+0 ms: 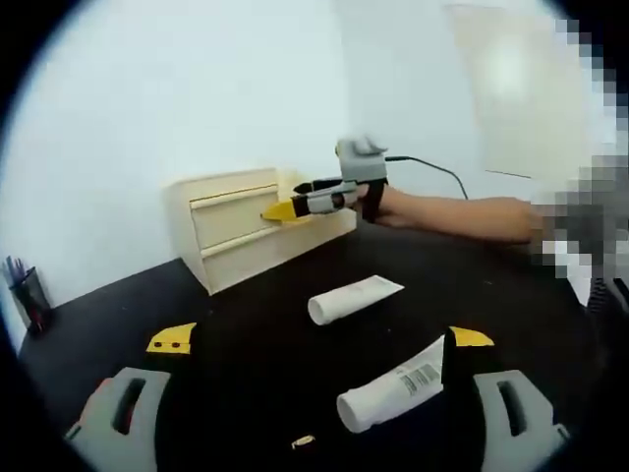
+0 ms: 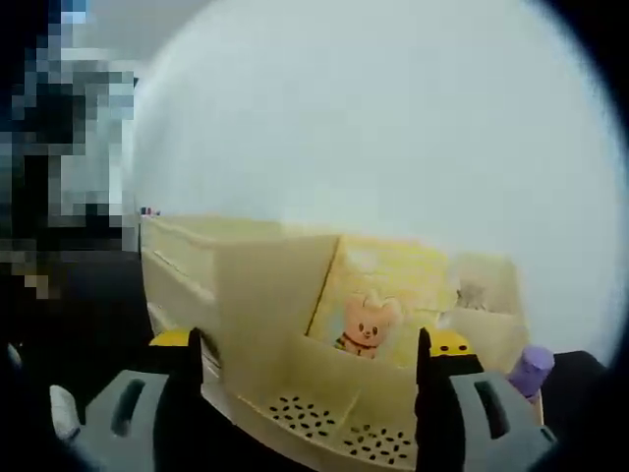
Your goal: Open the drawer, pick up the cosmetic bottles from the table one by one, place them into the drawer, release the gripper, close the drawer, and move the gripper away
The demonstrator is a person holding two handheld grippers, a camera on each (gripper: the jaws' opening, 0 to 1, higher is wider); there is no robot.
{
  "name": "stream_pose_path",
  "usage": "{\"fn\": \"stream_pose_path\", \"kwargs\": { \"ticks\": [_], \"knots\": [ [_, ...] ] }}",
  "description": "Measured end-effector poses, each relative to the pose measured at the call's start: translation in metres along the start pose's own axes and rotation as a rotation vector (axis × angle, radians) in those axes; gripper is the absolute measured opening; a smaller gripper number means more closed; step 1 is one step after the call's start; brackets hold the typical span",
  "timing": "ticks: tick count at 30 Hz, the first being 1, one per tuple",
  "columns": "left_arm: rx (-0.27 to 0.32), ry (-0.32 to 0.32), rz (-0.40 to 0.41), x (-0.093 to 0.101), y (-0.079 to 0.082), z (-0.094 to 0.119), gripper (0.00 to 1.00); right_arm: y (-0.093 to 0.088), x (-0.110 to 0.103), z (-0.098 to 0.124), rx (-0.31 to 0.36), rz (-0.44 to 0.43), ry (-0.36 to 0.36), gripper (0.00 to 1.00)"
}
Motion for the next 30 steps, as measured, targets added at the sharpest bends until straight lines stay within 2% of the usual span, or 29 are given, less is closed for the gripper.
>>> {"fn": "stream_pose_path", "kwargs": {
  "ticks": [2,6,10,13,16,17,21,30],
  "knots": [
    [0.000,-0.002,0.007,-0.002,-0.001,0.000,0.96,0.000,-0.001,0.004,0.001,0.013,0.003,0.82],
    [0.000,0.001,0.021,-0.007,-0.003,0.004,0.96,0.008,-0.004,0.018,0.009,0.026,0.055,0.82],
    [0.037,-0.003,0.058,-0.007,0.003,0.008,0.96,0.015,-0.006,0.037,0.009,0.062,0.085,0.82],
    [0.089,-0.031,0.095,-0.002,0.011,0.008,0.96,0.018,-0.010,0.050,0.004,0.057,0.127,0.81],
    [0.102,-0.041,0.100,-0.003,0.014,0.009,0.96,0.018,-0.013,0.064,-0.016,0.038,0.175,0.80],
    [0.102,-0.042,0.102,-0.002,0.014,0.008,0.96,0.016,-0.016,0.073,-0.020,0.037,0.187,0.80],
    [0.091,-0.032,0.095,0.001,0.013,0.006,0.96,0.018,-0.018,0.086,-0.036,0.042,0.237,0.79],
    [0.067,-0.039,0.075,0.015,0.008,-0.001,0.96,0.011,-0.013,0.126,-0.067,0.045,0.296,0.81]
  ]
}}
Point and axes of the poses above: the point that each gripper's makers call its tool centre point, and the gripper's own axes: z roughly backward along the fingers, x roughly to its right, y roughly out of its top, the point moved 4 cm from there along z, roughly backward along the fingers, and after that the axes turned 10 degrees about -z, right-handed, at the moved point
